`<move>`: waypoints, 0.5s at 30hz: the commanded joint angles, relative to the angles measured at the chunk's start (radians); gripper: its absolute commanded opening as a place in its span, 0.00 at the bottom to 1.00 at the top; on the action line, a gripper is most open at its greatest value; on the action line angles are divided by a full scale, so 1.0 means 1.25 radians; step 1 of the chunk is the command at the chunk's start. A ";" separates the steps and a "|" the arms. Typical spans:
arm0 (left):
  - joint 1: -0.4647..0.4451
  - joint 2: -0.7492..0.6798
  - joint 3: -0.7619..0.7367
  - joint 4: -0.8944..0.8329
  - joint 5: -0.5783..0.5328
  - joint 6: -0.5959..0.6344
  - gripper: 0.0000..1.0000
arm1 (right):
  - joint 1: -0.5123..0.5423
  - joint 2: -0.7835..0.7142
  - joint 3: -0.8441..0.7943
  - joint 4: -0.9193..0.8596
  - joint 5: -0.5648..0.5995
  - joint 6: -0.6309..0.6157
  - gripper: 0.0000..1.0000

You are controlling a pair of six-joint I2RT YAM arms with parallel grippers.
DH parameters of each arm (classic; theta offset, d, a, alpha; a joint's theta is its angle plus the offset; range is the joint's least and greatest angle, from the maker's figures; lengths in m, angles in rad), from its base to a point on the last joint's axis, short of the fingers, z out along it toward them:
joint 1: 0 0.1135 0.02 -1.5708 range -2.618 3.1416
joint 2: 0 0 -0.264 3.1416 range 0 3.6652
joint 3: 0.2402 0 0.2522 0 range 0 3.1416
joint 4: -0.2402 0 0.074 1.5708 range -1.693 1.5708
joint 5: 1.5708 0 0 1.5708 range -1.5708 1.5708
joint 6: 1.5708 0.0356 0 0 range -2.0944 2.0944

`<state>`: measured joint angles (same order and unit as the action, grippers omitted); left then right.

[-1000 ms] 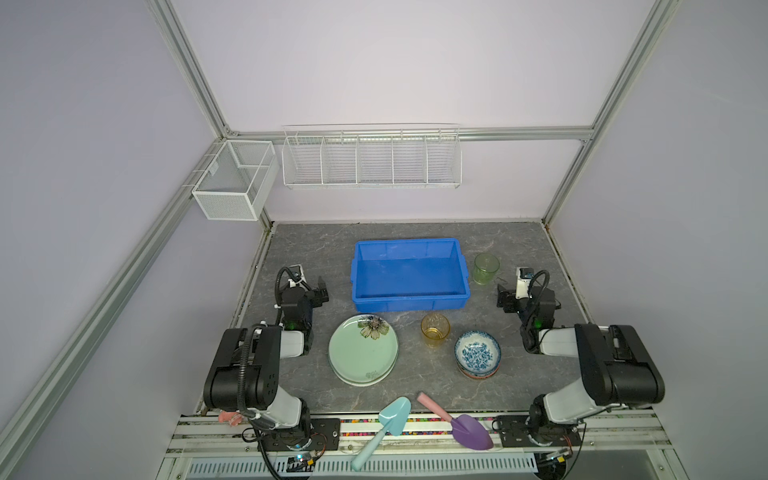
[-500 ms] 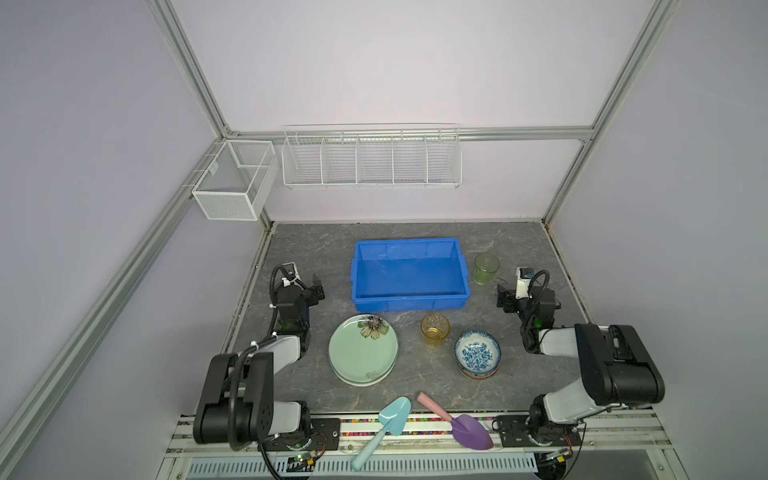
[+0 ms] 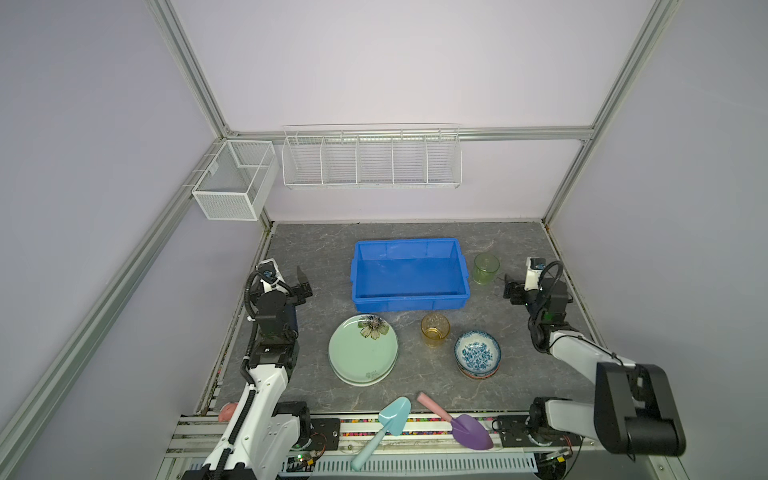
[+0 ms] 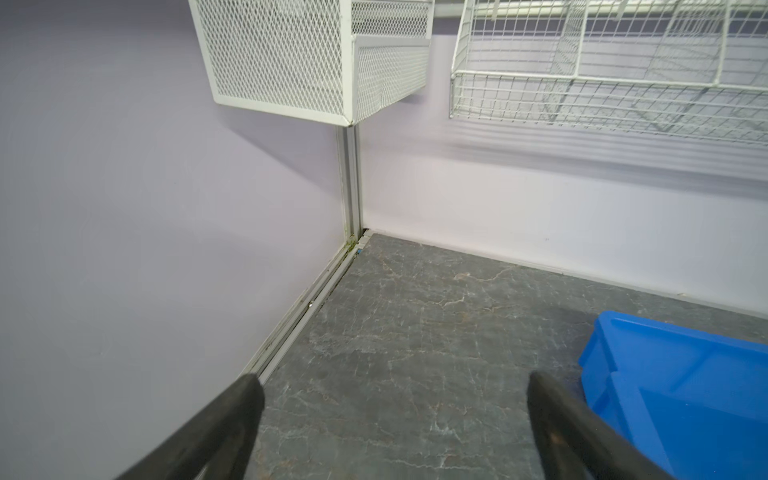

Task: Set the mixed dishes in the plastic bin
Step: 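Raise both arms and swing the right gripper over the green flower plate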

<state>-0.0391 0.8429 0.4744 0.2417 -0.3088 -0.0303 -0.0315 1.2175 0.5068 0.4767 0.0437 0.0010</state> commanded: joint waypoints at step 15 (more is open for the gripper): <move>0.004 0.091 0.331 -0.515 -0.042 -0.215 0.99 | 0.005 -0.176 0.417 -0.775 -0.148 0.089 0.88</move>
<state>-0.0391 0.9714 0.8017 -0.1967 -0.3004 -0.1528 -0.0315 0.9989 0.9936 -0.3202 -0.0547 0.0647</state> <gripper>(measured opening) 0.989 0.881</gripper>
